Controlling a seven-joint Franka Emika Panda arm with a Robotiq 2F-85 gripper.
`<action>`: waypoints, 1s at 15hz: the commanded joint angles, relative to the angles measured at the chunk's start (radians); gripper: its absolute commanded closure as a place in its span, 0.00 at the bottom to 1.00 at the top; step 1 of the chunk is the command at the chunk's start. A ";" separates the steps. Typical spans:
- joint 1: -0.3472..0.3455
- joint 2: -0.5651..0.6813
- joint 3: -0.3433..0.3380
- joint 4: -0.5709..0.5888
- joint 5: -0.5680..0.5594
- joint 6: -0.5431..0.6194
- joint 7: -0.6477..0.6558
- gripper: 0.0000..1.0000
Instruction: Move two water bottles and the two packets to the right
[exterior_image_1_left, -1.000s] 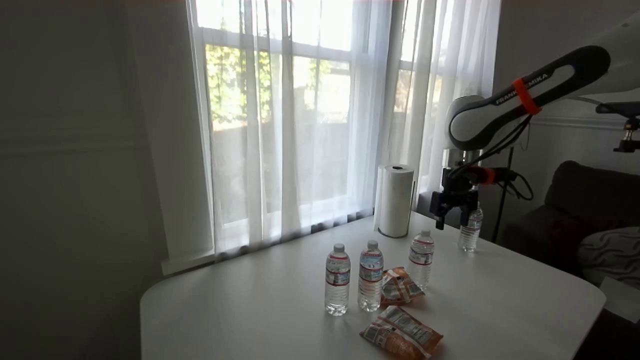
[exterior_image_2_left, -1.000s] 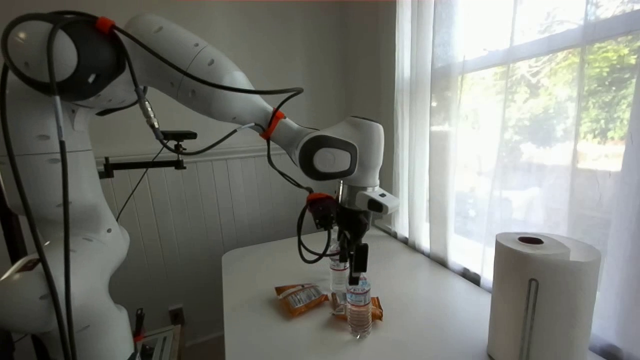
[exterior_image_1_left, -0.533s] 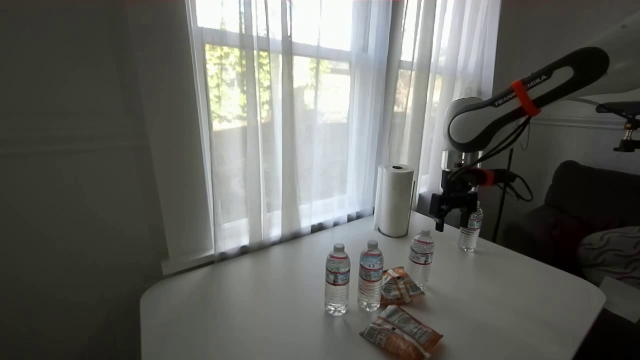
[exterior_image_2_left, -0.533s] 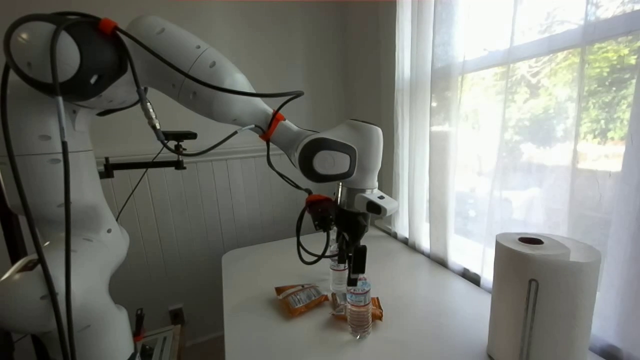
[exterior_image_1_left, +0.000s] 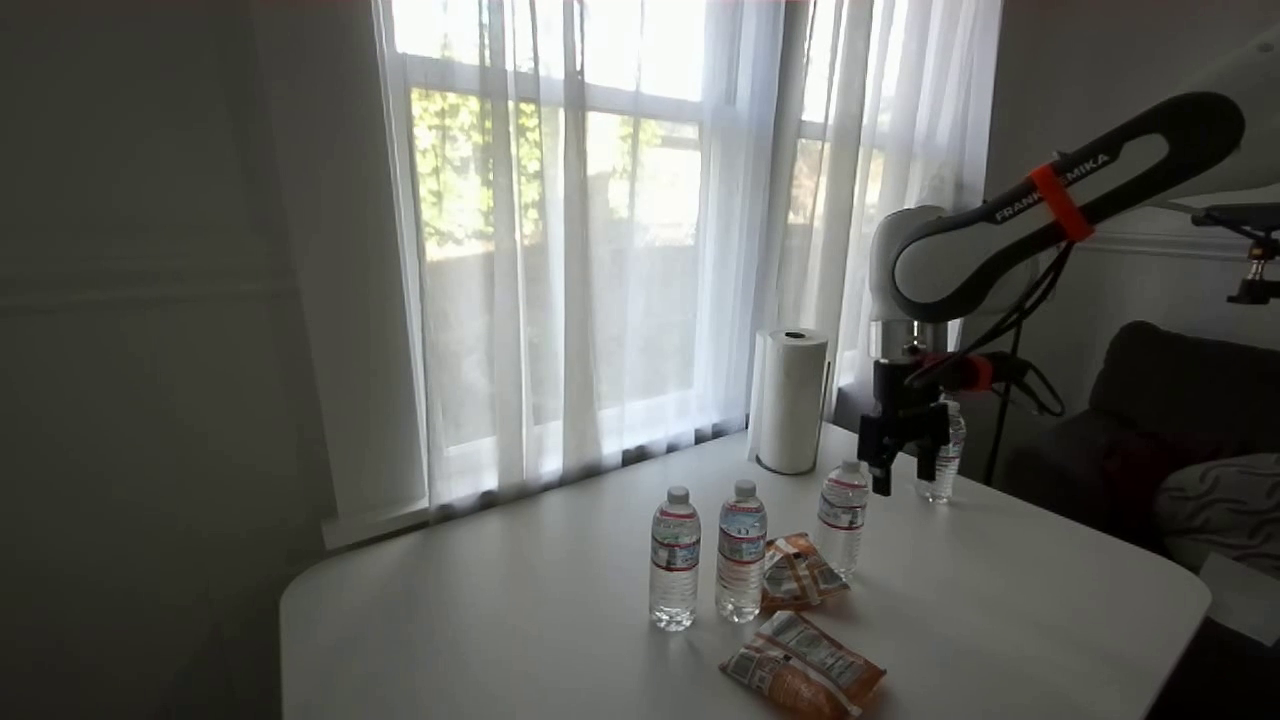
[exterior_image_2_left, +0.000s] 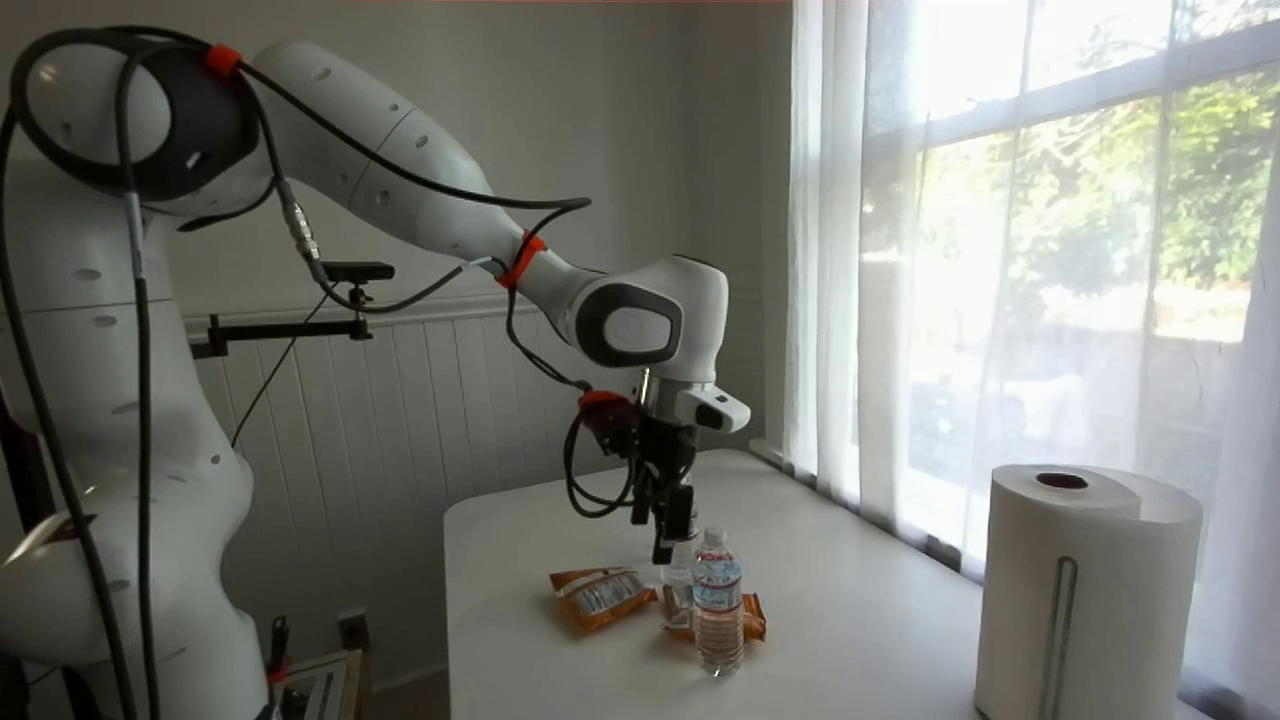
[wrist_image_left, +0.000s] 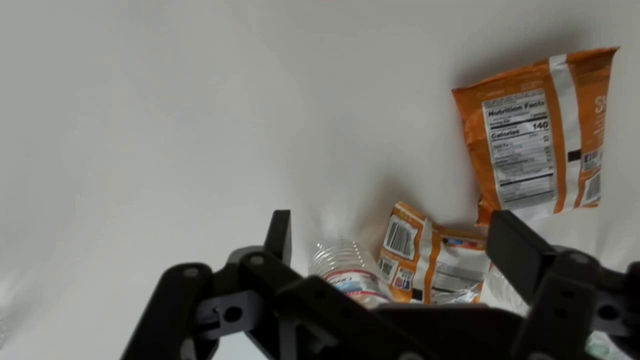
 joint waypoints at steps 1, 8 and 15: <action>0.035 -0.099 0.033 -0.110 0.013 0.005 -0.011 0.00; 0.113 -0.033 0.118 -0.166 -0.006 0.140 0.019 0.00; 0.167 0.154 0.167 -0.110 -0.117 0.262 0.004 0.00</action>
